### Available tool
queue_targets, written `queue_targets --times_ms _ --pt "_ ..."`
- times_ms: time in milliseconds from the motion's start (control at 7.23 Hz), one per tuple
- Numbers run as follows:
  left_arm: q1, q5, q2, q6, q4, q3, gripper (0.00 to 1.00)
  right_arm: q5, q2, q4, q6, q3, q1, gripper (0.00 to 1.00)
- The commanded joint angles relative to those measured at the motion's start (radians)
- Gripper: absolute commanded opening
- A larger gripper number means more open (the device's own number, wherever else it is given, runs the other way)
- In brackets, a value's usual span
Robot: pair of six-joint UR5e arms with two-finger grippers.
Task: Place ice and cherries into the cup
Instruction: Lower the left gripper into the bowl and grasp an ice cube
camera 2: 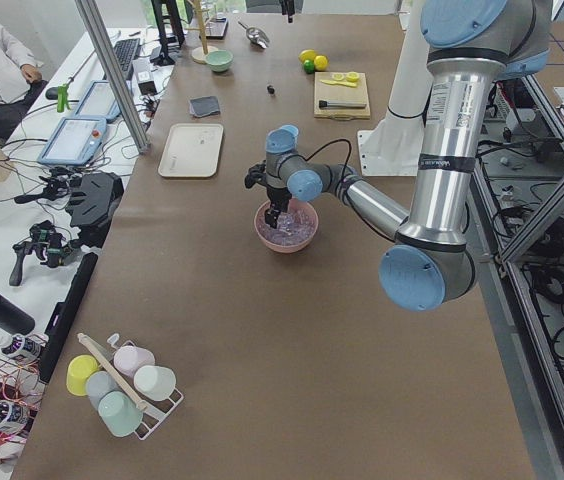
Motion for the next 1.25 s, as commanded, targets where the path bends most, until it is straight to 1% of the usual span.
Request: queue_targets --times_ms 0,138,277,415,554,692,1107 --pt "0.000 0.001 0.000 -0.001 0.000 0.000 0.62 0.000 -0.005 0.002 0.000 0.003 0.000 1.00" --pt "0.000 0.001 -0.003 -0.003 0.000 0.000 0.55 0.000 -0.006 0.002 0.000 0.003 0.000 1.00" --pt "0.000 0.001 -0.007 -0.003 0.000 0.000 0.51 0.000 -0.006 0.002 0.000 0.003 0.000 1.00" --pt "0.005 0.001 -0.011 -0.011 0.000 -0.001 0.34 0.002 -0.008 0.002 -0.002 0.005 0.000 1.00" --pt "0.005 0.001 -0.010 -0.012 0.000 -0.001 0.09 0.000 -0.014 0.002 -0.002 0.006 0.000 1.00" --pt "0.005 -0.001 -0.008 -0.015 0.000 -0.004 0.00 0.002 -0.014 0.002 -0.002 0.006 0.000 1.00" --pt "0.002 -0.006 -0.008 -0.018 0.000 -0.016 0.00 0.002 -0.014 0.002 0.000 0.006 0.000 1.00"
